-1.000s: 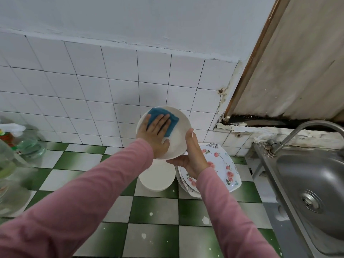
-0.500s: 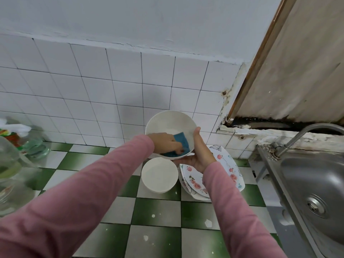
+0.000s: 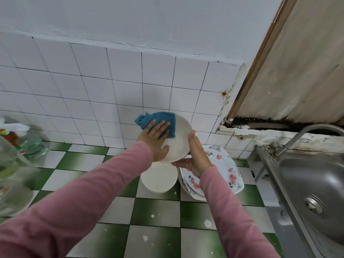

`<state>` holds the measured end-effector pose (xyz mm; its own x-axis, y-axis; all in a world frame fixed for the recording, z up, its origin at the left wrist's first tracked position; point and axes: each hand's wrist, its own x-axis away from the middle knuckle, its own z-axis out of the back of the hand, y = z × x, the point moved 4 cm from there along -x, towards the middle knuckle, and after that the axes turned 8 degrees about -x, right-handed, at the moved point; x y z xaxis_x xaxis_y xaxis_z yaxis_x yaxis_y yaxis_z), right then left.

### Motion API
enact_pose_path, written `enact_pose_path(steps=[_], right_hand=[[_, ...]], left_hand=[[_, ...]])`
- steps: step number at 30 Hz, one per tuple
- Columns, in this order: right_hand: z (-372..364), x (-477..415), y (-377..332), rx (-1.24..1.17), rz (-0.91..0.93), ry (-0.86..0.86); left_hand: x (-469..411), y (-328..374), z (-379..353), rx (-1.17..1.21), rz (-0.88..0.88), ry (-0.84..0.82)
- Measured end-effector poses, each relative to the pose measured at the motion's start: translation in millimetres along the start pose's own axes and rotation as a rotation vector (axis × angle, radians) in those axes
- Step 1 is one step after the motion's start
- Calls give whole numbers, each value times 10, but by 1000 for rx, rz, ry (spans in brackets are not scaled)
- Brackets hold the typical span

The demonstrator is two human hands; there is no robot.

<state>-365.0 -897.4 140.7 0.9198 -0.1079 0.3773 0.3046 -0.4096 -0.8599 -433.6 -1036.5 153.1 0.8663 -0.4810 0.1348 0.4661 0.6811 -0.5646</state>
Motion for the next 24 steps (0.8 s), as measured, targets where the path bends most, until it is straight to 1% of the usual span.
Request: enact_pose_path(steps=[4, 5, 8, 9, 11, 13, 14, 15, 16, 17, 18, 19, 21, 23, 24], right_hand=[[-77, -6, 11, 37, 7, -23], [-85, -12, 21, 36, 4, -23], [-88, -17, 80, 18, -45, -16], [-84, -15, 110, 11, -59, -12], [-64, -11, 158, -11, -71, 7], [-41, 4, 189, -72, -82, 29], [-33, 8, 198, -100, -80, 30], [-31, 14, 199, -114, -72, 26], [-32, 18, 191, -112, -58, 21], [-35, 16, 177, -100, -40, 20], [-37, 8, 165, -86, -18, 23], [-40, 4, 141, -71, 6, 29], [-28, -2, 89, -28, 49, 52], [10, -7, 81, -20, 75, 73], [35, -5, 96, -34, 84, 81]], left_hand=[[0, 71, 17, 96, -60, 76], [-3, 92, 51, 140, -116, 73], [-63, 152, 112, 249, -374, 51], [-62, 156, 137, 266, -421, 20], [-26, 154, 183, 357, -433, -94], [25, 111, 211, 530, -396, -118], [40, 91, 192, 654, -339, -130], [68, 77, 199, 775, -287, -94], [63, 79, 191, 797, -272, 10], [54, 93, 164, 735, -250, 98], [56, 127, 112, 650, -223, 135], [57, 152, 41, 578, -193, 106], [70, 162, -53, 531, -165, -38], [116, 168, -85, 557, -211, -174], [166, 165, -59, 554, -238, -211]])
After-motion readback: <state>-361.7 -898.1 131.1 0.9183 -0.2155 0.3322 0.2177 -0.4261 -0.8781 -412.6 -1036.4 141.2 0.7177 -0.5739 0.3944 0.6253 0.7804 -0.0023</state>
